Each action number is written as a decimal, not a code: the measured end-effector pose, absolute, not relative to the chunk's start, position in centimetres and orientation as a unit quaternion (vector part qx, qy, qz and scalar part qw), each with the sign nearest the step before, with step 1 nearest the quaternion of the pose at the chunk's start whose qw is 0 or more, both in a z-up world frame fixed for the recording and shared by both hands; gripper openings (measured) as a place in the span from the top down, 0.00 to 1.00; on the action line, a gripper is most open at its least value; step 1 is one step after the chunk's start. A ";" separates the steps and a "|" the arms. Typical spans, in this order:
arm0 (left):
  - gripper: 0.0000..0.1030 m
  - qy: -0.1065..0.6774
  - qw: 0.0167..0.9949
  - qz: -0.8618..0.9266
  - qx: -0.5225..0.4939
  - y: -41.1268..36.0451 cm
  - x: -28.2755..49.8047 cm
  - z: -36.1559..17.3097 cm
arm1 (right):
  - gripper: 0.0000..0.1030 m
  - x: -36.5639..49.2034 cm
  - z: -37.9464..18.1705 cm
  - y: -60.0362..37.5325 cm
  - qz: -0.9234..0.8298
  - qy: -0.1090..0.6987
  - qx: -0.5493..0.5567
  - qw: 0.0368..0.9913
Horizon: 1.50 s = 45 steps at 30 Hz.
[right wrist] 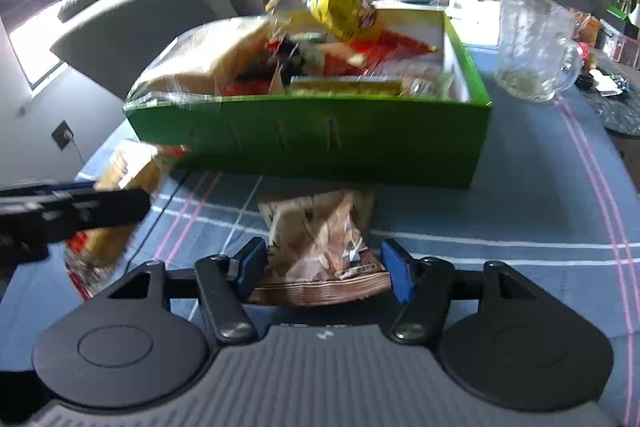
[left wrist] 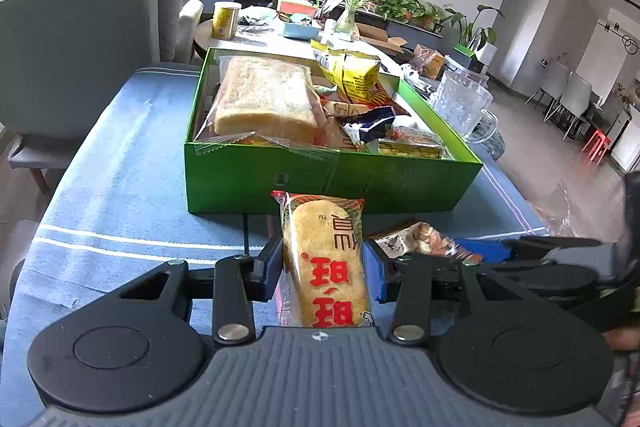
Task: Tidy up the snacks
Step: 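Carry both bags over the green box and release them inside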
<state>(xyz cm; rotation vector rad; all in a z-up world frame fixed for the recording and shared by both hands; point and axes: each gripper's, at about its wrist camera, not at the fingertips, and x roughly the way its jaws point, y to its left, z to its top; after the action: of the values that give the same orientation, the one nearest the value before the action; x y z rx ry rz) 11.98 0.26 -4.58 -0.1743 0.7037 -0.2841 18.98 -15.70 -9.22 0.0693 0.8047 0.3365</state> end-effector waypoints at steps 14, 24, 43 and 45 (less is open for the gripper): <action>0.61 0.324 0.932 -0.133 -0.088 0.9 11.4 -3.4 | 0.00 18.6 -6.3 -17.1 0.177 0.357 0.061 0.915; 0.61 0.331 0.931 -0.128 -0.088 1.1 11.7 -3.7 | 0.00 20.7 -8.6 -12.5 0.278 0.362 -0.105 0.883; 0.61 0.252 0.947 -0.193 -0.054 -3.4 18.1 2.2 | 0.24 23.3 -0.5 -18.0 0.171 0.255 0.067 0.949; 0.61 0.253 0.947 -0.193 -0.045 -4.1 20.2 2.0 | 0.24 25.1 -0.8 -18.4 0.167 0.261 0.100 0.945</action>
<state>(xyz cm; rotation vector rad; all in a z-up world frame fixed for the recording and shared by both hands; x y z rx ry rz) 20.24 -4.11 2.05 -0.0909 0.5149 -0.3928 25.11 -18.41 -0.75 0.2047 0.5312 0.3411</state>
